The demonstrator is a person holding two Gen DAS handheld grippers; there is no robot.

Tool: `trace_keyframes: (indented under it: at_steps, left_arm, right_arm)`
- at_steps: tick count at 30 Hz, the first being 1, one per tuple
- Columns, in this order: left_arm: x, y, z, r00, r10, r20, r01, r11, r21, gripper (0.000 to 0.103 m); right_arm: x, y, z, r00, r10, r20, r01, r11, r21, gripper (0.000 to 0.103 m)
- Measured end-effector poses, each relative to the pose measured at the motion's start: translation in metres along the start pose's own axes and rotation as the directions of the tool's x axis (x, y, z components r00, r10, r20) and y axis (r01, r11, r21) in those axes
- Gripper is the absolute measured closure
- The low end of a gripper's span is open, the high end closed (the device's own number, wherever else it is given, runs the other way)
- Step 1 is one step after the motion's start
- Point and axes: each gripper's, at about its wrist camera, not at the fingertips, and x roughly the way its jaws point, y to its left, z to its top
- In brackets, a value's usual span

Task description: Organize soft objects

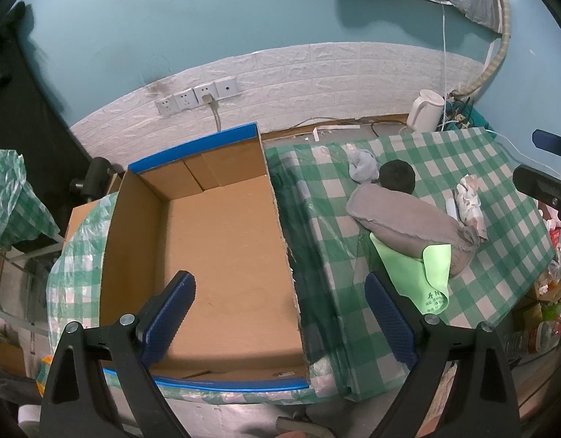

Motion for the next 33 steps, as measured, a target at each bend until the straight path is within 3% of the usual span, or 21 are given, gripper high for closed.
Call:
trace_keyframes:
  at_steps: [33]
  left_arm:
    - [0.0021,-0.0046,-0.0024,1.000,-0.007,-0.015,0.007,1.000,0.003,0.008]
  right_arm:
    - [-0.0004,-0.0004,0.0000,1.000,-0.002,-0.007,0.002,1.000,-0.004,0.002]
